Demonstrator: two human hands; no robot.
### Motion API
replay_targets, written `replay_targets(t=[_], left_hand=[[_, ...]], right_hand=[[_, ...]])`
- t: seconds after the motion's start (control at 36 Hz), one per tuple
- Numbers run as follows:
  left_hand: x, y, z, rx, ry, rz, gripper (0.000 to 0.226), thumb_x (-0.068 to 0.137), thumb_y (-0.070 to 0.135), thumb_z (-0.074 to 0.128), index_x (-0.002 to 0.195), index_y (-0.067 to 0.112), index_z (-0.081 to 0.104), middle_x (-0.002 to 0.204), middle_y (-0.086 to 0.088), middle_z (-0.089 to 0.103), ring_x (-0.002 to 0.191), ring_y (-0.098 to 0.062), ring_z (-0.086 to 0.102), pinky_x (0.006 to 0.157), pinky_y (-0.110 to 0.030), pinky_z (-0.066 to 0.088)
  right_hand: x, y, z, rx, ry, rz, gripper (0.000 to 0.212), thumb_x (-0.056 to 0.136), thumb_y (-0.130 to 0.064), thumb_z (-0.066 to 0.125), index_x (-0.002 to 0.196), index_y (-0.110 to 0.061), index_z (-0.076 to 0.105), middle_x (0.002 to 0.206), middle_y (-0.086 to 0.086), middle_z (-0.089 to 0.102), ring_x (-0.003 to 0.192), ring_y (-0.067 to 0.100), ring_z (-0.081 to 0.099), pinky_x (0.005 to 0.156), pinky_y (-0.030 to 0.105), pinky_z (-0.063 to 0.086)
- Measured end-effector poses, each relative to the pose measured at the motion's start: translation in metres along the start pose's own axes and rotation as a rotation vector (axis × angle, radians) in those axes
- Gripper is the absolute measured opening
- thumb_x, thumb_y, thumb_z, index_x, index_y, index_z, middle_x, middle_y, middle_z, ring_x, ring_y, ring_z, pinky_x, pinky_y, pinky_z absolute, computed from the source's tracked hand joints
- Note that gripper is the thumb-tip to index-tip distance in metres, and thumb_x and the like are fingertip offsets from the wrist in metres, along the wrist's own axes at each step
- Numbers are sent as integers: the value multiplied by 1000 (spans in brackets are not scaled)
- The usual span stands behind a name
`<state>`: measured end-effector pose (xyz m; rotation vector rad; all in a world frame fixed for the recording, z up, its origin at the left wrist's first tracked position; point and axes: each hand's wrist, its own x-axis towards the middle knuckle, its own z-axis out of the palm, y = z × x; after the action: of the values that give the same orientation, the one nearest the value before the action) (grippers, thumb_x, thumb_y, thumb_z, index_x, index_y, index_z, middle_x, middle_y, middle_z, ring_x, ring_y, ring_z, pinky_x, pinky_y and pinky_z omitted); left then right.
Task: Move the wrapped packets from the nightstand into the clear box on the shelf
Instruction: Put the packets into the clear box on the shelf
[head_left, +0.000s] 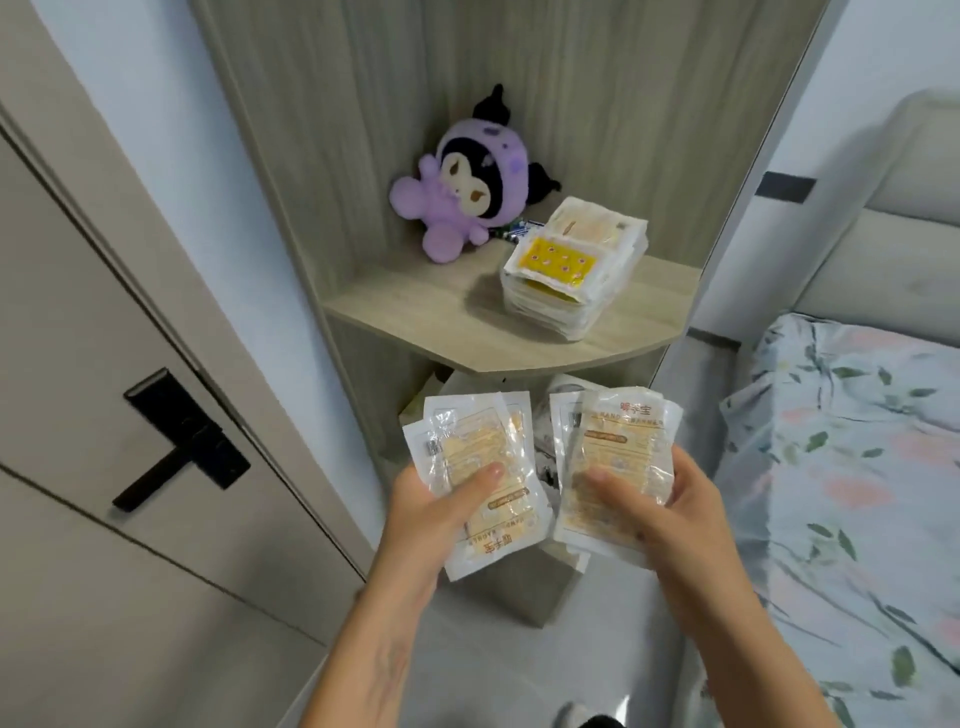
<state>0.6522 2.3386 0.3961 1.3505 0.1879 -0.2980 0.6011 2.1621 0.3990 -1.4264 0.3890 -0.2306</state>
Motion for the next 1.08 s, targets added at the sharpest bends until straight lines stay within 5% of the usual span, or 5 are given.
replay_targets(t=[0.42, 0.56, 0.75, 1.0, 1.08], left_hand=[[137, 31, 148, -171, 121, 203, 21, 83, 2, 67, 98, 17, 69, 90, 0, 76, 84, -15, 73, 67, -30, 60], [164, 45, 196, 59, 147, 296, 16, 84, 8, 69, 93, 22, 70, 91, 7, 76, 93, -11, 70, 75, -21, 56], [194, 68, 222, -78, 331, 233, 59, 86, 68, 42, 123, 25, 59, 113, 4, 69, 104, -13, 66, 95, -41, 51], [244, 100, 206, 144, 400, 487, 47, 73, 77, 47, 100, 44, 67, 104, 11, 71, 106, -15, 65, 98, -46, 48], [256, 97, 196, 387, 429, 608, 33, 94, 51, 41, 119, 37, 59, 114, 27, 41, 122, -10, 46, 109, -36, 38]], right_hand=[[202, -55, -73, 81, -210, -57, 34, 75, -27, 67, 103, -10, 65, 88, 4, 75, 77, 16, 72, 62, 24, 55], [254, -84, -87, 135, -443, -58, 21, 85, -28, 65, 101, -13, 64, 83, 2, 72, 73, 16, 69, 61, 26, 55], [305, -98, -47, -114, -597, -311, 15, 88, -26, 59, 103, -26, 53, 90, -24, 67, 83, -9, 63, 72, 12, 49], [349, -93, 12, -224, -623, -607, 77, 80, -48, 62, 133, -27, 10, 122, 9, 60, 109, 15, 63, 90, 29, 51], [361, -83, 15, -215, -587, -659, 66, 81, -38, 66, 129, -35, 19, 121, -3, 57, 109, 5, 60, 87, 20, 49]])
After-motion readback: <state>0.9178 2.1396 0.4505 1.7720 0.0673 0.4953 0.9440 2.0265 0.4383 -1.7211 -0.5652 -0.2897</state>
